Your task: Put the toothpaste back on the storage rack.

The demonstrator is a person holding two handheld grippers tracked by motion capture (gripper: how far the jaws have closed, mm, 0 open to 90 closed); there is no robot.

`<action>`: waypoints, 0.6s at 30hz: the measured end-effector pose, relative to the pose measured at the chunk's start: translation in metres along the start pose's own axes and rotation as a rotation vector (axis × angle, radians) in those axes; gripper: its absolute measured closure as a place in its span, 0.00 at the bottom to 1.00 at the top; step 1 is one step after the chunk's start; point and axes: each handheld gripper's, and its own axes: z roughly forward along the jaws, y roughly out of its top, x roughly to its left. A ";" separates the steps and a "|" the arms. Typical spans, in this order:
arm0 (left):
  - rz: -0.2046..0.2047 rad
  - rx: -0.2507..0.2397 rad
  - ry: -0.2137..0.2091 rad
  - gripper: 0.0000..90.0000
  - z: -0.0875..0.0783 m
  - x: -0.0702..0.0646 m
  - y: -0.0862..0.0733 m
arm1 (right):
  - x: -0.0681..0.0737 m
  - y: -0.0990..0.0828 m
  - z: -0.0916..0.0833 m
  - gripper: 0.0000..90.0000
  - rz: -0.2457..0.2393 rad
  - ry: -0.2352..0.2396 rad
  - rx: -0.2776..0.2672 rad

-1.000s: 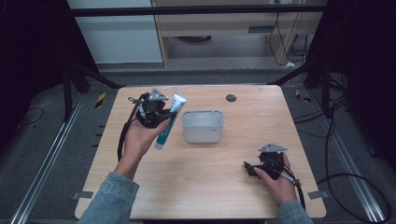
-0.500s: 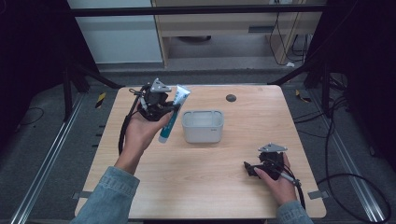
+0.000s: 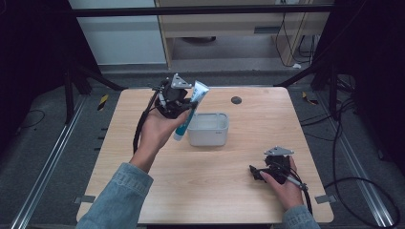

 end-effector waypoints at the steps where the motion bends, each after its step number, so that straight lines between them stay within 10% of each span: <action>1: 0.006 0.003 0.002 0.88 0.001 -0.001 0.002 | 0.000 0.000 0.000 0.01 0.006 0.001 -0.002; 18: 0.026 -0.048 0.011 0.88 0.015 -0.015 0.028 | 0.000 0.000 0.000 0.01 0.005 0.002 -0.001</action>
